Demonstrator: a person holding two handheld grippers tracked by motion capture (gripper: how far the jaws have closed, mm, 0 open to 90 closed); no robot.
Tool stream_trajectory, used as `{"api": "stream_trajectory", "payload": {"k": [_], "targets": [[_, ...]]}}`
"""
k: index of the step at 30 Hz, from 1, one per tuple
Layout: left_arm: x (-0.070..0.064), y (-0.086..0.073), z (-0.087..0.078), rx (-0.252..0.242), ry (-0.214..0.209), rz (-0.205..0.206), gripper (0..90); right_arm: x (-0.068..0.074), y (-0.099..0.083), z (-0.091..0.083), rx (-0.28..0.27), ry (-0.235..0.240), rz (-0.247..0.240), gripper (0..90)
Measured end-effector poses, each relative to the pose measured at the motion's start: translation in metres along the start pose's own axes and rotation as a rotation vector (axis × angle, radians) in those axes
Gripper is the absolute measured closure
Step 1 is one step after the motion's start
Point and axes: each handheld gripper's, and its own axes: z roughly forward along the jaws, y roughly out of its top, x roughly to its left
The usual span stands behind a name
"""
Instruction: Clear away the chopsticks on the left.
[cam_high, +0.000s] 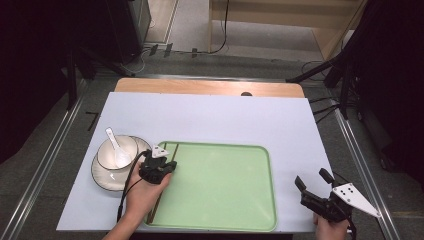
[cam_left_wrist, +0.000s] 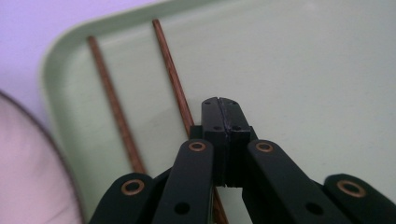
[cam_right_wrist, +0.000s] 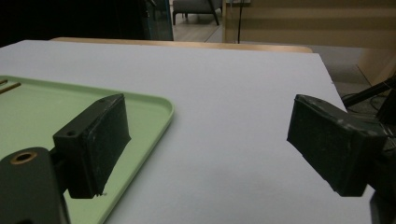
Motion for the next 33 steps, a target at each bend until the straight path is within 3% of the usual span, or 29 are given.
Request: {"api": "stream_trajectory", "payload": {"k": [4,9,18,22,28,33], "targets": [[0.009,-0.004,-0.002,-0.016,-0.026,-0.034,90.0,0.000,0.000,0.000,-0.004,-0.002,0.001,13.0],[0.010,-0.007,-0.003,-0.032,-0.045,-0.033,87.6,0.000,0.000,0.000,-0.002,0.001,0.000,13.0],[0.011,-0.010,-0.009,-0.050,-0.042,-0.004,86.3,-0.001,0.000,0.000,-0.001,0.002,0.008,13.0],[0.015,-0.012,-0.016,-0.080,-0.062,-0.002,85.4,-0.001,0.000,0.000,-0.001,0.002,0.004,13.0],[0.017,-0.016,-0.022,-0.134,-0.089,0.013,74.5,0.000,-0.001,0.001,0.003,0.004,0.004,13.0],[0.018,-0.018,-0.031,-0.207,-0.121,0.043,60.7,0.000,-0.001,0.001,0.005,0.005,0.006,13.0]]}}
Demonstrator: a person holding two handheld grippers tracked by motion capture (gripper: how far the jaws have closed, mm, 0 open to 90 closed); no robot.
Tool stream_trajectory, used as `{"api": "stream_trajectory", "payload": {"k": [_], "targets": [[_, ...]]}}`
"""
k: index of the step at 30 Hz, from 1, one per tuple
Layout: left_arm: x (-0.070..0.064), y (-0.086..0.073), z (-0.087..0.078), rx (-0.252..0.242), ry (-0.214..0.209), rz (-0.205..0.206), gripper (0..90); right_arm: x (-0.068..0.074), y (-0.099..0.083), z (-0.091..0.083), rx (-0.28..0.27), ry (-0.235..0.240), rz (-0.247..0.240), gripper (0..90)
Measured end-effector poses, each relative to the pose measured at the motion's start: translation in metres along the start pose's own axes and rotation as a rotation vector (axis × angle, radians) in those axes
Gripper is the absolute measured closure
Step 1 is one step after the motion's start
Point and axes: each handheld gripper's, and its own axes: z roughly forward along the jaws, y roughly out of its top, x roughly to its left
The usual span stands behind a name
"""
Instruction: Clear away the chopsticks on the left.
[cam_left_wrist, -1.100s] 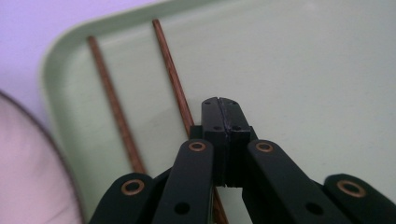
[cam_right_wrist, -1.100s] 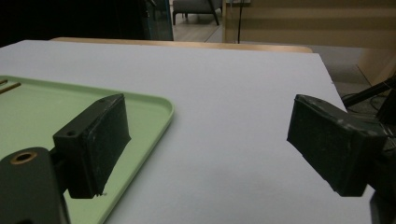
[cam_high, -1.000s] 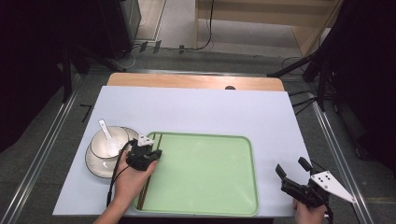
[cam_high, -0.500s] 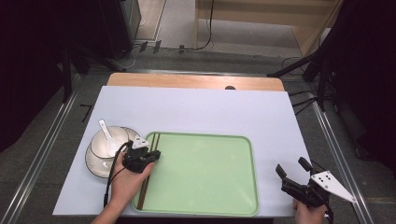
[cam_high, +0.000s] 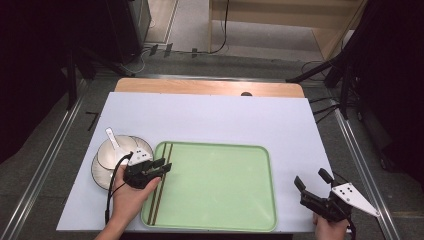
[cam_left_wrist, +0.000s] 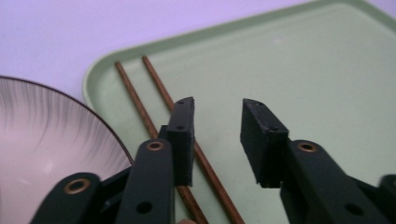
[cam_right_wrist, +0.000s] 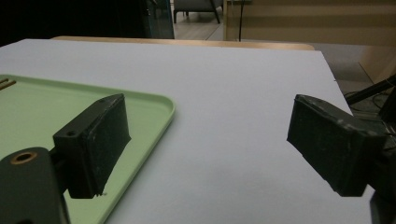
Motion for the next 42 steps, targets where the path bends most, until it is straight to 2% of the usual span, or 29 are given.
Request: {"api": "stream_trajectory", "payload": {"k": [3,7,10,12,14,16,21,22,27,32,42], "targets": [[-0.001,0.000,-0.007,-0.012,0.004,0.023,54.0,0.001,0.000,0.000,0.000,-0.001,-0.005,13.0],[0.000,-0.001,-0.015,-0.024,-0.020,0.005,40.4,0.000,0.000,0.000,0.003,0.002,-0.003,13.0],[-0.001,-0.002,-0.022,-0.038,-0.024,0.011,21.5,0.000,0.000,0.000,0.002,0.002,-0.003,13.0],[-0.002,-0.005,-0.029,-0.046,-0.045,0.033,8.9,0.000,0.000,0.000,0.000,0.001,-0.005,13.0],[-0.003,-0.008,-0.034,-0.060,-0.093,0.043,0.0,-0.001,0.000,0.000,0.001,0.003,-0.003,13.0],[-0.004,-0.010,-0.039,-0.068,-0.109,0.052,0.0,-0.001,0.000,0.000,0.003,0.001,0.000,13.0],[-0.006,-0.014,-0.051,-0.097,-0.085,0.074,0.0,0.000,0.000,-0.001,-0.001,0.002,-0.005,13.0],[-0.004,-0.016,-0.056,-0.103,-0.073,0.067,0.0,0.000,0.000,-0.001,0.000,0.003,-0.005,13.0],[0.004,-0.023,-0.067,-0.126,-0.072,0.056,0.0,0.000,-0.001,0.000,0.006,-0.001,-0.007,13.0],[0.015,-0.033,-0.083,-0.158,-0.055,0.039,0.0,0.001,-0.001,0.000,0.010,-0.003,-0.006,13.0],[0.029,-0.050,-0.102,-0.190,-0.007,0.038,0.0,0.000,-0.002,0.000,0.011,-0.005,-0.006,13.0]]}}
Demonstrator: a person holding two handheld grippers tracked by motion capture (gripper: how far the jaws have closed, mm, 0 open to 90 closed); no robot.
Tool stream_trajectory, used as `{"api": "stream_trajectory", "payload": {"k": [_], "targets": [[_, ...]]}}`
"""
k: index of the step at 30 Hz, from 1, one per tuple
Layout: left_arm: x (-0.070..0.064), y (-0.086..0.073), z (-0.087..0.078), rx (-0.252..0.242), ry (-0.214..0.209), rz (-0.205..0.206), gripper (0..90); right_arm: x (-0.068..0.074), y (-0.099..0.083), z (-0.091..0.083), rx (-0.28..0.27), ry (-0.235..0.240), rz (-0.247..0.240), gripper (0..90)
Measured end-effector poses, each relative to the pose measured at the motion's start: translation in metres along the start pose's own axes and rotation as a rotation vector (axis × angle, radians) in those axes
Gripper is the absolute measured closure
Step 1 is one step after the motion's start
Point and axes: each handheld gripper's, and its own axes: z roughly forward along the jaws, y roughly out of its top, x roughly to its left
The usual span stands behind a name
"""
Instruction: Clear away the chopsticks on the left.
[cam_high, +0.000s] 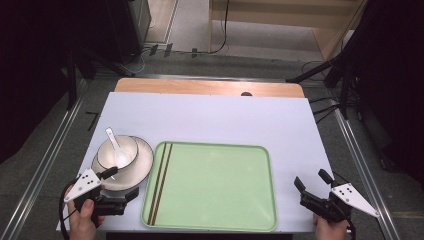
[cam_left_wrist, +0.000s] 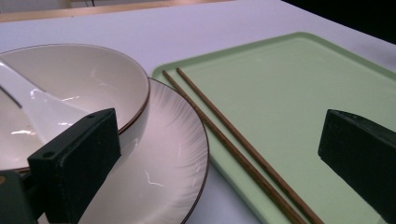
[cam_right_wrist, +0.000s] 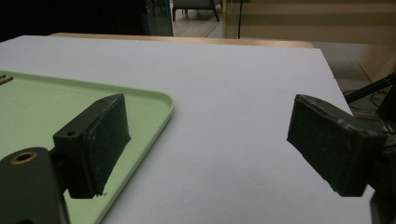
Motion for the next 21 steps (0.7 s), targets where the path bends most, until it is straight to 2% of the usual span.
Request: {"api": "stream_trajectory", "payload": {"k": [5,10,14,21], "targets": [[0.007,-0.005,-0.007,0.000,0.019,-0.009,0.0,0.000,0.000,0.001,0.002,0.001,-0.004,13.0],[0.014,-0.011,-0.018,-0.020,0.028,-0.018,0.0,0.000,0.000,-0.002,0.001,-0.005,-0.009,13.0],[0.023,-0.017,-0.027,-0.032,0.046,-0.044,0.0,-0.003,-0.001,-0.002,0.002,-0.014,0.005,13.0],[0.027,-0.017,-0.030,-0.056,0.056,-0.054,0.0,-0.003,-0.001,-0.001,0.007,-0.018,-0.002,13.0]]}}
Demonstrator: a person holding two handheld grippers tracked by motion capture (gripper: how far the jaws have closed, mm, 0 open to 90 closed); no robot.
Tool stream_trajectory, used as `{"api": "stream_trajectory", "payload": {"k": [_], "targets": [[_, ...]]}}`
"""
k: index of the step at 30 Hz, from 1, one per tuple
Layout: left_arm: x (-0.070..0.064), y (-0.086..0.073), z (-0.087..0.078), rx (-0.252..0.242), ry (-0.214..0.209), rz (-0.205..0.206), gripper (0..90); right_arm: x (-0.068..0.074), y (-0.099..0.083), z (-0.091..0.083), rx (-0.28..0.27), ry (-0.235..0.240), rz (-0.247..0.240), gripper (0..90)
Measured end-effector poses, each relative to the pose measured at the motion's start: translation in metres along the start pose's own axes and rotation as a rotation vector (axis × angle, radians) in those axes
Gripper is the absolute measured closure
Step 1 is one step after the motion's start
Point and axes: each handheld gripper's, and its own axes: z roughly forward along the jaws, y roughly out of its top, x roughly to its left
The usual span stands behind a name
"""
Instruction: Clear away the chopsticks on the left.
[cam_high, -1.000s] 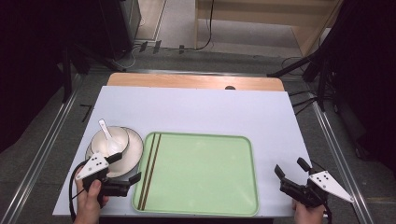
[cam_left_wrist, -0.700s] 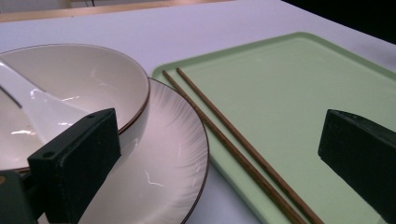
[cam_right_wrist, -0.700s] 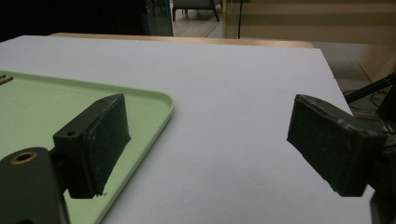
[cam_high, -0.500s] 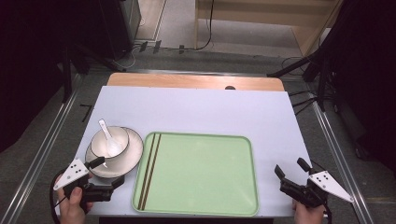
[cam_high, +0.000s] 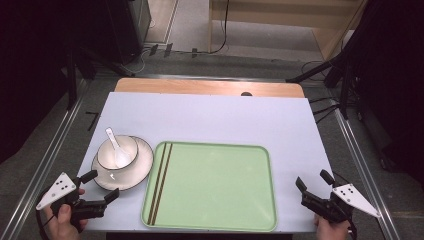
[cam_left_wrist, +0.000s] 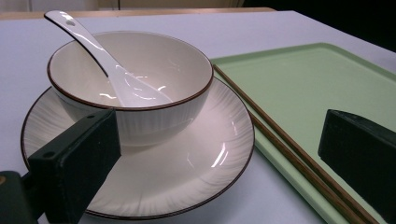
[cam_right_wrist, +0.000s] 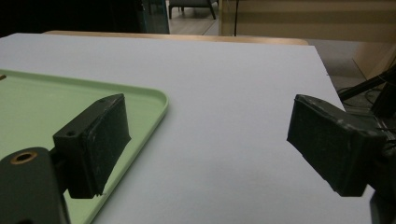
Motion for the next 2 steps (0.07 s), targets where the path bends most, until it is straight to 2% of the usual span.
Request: {"api": "stream_trajectory", "payload": {"k": [2], "targets": [[0.0013,0.0004,0.0009,-0.002,-0.001,-0.004,0.0,-0.0002,-0.0003,0.0004,0.003,-0.004,-0.001,13.0]]}}
